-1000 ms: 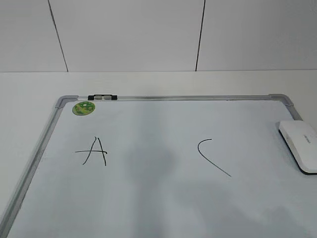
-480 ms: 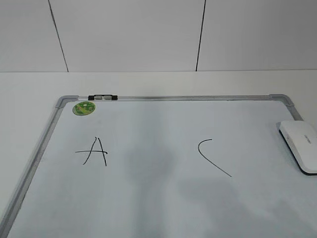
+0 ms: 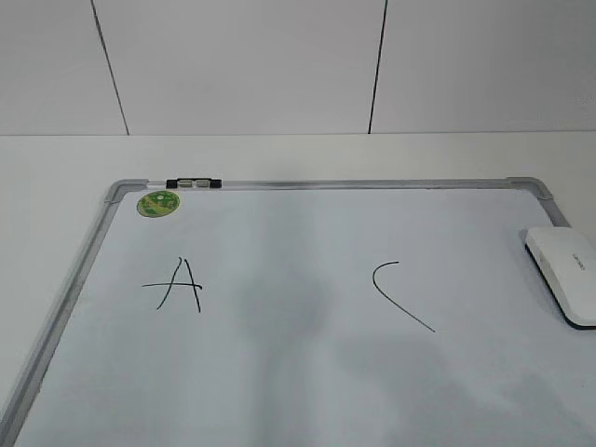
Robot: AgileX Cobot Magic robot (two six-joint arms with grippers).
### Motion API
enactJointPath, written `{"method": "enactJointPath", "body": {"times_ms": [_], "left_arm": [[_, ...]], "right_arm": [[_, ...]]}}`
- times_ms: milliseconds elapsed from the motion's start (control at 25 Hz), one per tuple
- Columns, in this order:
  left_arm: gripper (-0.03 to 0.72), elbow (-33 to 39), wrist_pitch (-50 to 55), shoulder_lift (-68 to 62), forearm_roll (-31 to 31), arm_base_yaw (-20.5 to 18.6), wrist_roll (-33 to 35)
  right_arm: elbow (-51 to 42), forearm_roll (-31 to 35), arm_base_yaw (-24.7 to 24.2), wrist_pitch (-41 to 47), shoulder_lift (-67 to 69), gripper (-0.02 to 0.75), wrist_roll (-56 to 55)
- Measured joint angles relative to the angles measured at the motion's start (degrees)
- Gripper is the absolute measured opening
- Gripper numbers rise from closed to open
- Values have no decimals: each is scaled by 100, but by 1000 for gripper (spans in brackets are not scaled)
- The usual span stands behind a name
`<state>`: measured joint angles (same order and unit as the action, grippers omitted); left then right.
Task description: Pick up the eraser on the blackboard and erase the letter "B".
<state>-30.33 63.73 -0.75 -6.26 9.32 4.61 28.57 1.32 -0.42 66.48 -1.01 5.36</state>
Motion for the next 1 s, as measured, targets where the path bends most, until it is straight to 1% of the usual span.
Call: {"method": "enactJointPath", "body": {"times_ms": [240,320,440,520,1000], "left_arm": [[237,0,0,0,0,0,0],[237,0,0,0,0,-127,0],[237,0,0,0,0,-448,0],[237,0,0,0,0,-551,0],[237,0,0,0,0,-583,0]], "right_arm": [[-10,-70,0,-8,0,585,0],[-10,-73,0,-8,0,585,0],[-10,-82,0,-8,0,585,0],[-10,-82,0,-8,0,585,0],[-10,-82,0,-8,0,585,-10]]}}
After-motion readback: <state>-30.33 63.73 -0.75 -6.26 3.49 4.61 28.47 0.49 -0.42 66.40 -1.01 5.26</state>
